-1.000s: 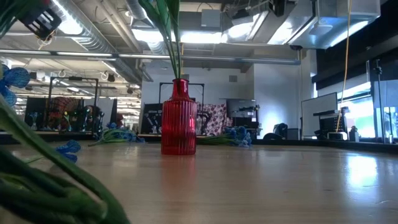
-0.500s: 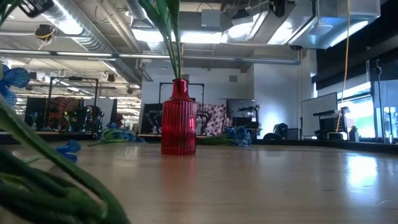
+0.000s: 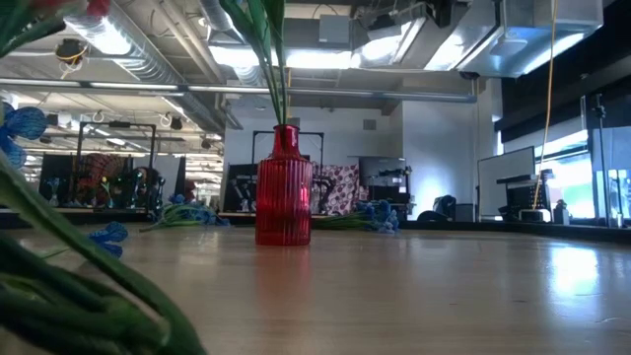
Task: Sort flowers into vase by color
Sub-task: Put the top red flowers into the yellow vase
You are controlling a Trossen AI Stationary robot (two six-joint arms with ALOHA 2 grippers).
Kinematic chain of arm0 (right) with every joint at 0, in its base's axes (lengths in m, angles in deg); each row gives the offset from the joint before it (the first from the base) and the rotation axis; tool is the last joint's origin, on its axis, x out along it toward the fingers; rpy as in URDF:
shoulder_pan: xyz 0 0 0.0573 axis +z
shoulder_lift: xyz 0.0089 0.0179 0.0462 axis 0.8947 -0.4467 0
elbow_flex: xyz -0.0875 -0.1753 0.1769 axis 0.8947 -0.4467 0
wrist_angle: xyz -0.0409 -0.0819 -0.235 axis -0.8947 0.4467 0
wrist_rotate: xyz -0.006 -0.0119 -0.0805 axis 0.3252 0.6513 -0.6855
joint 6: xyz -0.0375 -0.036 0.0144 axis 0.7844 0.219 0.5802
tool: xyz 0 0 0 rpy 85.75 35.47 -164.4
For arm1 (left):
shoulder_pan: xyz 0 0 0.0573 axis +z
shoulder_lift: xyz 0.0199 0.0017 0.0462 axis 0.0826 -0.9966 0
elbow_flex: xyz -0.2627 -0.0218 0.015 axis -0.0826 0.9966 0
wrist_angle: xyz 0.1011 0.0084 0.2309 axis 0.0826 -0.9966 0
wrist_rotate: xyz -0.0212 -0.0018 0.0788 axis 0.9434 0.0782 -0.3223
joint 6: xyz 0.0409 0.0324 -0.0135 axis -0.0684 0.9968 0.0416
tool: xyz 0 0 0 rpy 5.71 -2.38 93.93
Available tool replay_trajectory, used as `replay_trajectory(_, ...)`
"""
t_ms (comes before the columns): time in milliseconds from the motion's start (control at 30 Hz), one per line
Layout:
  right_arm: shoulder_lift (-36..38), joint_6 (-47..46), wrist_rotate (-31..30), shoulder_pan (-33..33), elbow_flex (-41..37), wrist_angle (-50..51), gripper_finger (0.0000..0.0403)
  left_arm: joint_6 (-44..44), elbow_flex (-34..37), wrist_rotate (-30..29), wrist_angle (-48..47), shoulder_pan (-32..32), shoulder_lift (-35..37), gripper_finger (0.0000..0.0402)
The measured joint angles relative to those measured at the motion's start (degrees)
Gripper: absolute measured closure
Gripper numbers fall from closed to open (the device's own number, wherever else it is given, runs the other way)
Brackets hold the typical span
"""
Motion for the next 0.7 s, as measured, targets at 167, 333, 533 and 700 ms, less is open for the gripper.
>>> replay_trajectory(167,0.0,0.35,0.0,0.0,0.0,0.96,0.018,0.08,0.0,-0.86,-1.03,0.0,-3.33,0.0237)
replay_trajectory(333,0.0,1.49,-0.04,0.0,0.0,0.92,0.018,-1.95,0.0,0.08,-2.44,0.01,-7.52,0.0231)
replay_trajectory(533,0.0,2.44,-0.04,0.0,0.0,0.97,0.018,-7.36,-0.07,2.5,-7.74,0.01,-11.43,0.0202)
replay_trajectory(700,0.0,3.04,-0.02,0.0,0.0,1.04,0.018,-6.47,-3.61,2.5,-13.71,0.0,-14.45,0.0184)
